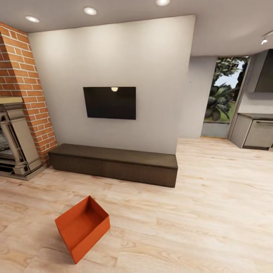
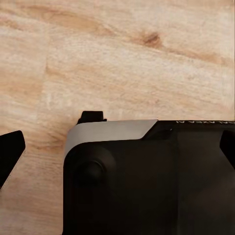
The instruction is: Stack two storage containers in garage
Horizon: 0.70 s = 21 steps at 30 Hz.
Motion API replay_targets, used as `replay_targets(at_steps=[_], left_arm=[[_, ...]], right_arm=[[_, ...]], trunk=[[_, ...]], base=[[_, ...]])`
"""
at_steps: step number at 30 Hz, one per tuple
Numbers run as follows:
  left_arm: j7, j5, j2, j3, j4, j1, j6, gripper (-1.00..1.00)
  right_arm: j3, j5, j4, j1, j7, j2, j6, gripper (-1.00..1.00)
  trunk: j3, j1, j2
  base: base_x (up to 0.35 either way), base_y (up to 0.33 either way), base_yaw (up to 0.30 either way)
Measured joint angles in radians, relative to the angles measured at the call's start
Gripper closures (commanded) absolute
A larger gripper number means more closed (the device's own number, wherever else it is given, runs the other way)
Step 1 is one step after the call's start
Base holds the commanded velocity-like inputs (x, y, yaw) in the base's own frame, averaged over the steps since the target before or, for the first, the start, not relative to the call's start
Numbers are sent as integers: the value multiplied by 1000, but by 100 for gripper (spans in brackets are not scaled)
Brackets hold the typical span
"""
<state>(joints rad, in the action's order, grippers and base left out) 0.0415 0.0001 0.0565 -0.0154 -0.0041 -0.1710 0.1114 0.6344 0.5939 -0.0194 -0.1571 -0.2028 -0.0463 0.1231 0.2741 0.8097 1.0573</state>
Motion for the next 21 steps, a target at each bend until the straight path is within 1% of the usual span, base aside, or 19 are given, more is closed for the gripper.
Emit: replay_targets(at_steps=[13,16,21], left_arm=[[0,0,0,0,0,0,0,-100],[0,0,0,0,0,0,0,-100],[0,0,0,0,0,0,1,-100]], right_arm=[[0,-1,0,0,0,-1,0,-100],[0,-5,0,0,0,-1,1,-100],[0,-2,0,0,0,1,1,-100]], trunk=[[0,0,0],[0,0,0],[0,0,0]], base=[[317,0,3],[317,0,179],[317,0,255]])
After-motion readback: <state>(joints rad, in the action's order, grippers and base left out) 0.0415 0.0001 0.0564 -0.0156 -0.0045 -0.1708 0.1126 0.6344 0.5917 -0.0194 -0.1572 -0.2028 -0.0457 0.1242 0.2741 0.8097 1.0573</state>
